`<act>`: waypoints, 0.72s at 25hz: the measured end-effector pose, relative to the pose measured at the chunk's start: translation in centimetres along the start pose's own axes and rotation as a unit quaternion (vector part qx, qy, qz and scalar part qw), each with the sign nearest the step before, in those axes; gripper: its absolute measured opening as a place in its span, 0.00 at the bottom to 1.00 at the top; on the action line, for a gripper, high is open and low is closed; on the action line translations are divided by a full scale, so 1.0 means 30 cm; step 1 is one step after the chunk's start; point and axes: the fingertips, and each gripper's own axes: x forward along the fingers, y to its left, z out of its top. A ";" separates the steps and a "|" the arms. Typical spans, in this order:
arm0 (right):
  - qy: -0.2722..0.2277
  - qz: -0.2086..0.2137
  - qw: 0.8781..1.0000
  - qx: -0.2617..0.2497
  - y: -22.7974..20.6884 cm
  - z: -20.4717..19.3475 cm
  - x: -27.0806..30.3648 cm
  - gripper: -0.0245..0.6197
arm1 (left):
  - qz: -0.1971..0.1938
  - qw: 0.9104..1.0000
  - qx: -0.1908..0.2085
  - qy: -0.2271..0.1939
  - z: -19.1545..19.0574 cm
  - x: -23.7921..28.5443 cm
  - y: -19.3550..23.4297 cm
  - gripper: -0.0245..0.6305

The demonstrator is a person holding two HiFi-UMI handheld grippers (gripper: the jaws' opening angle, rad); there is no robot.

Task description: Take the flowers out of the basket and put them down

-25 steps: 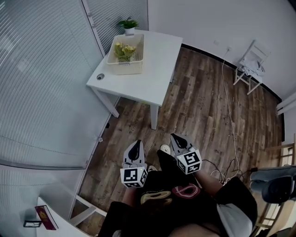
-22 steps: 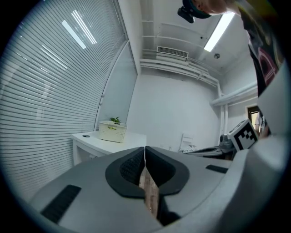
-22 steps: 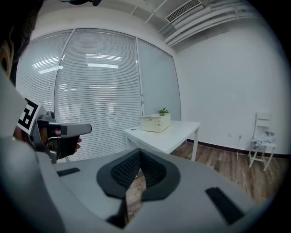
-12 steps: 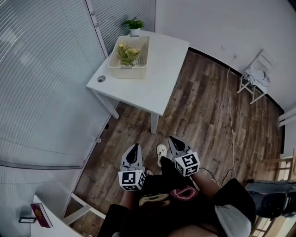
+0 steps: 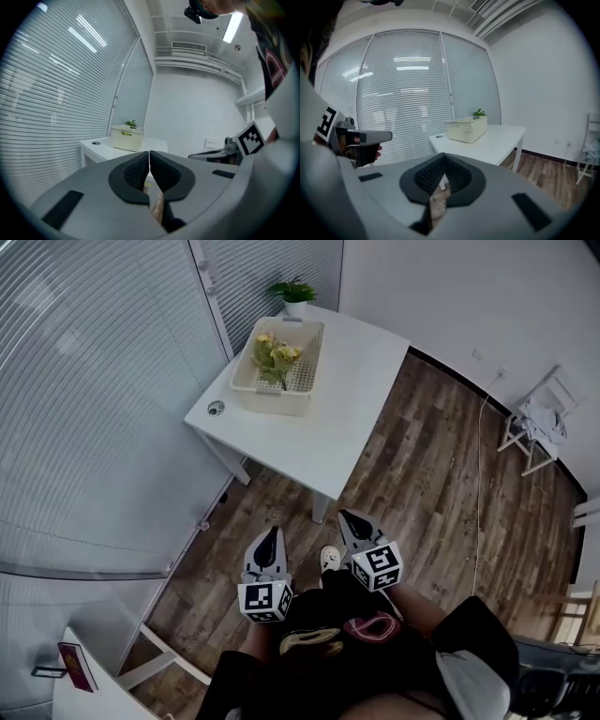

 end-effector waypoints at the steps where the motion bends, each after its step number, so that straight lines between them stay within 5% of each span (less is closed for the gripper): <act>1: -0.002 0.003 1.000 -0.003 -0.022 0.017 0.018 0.05 | 0.003 1.000 0.000 -0.002 0.012 0.027 0.000 0.07; 18: 0.005 0.055 0.998 -0.011 -0.296 0.120 0.279 0.05 | 0.057 0.998 -0.010 -0.010 0.049 0.347 -0.011 0.07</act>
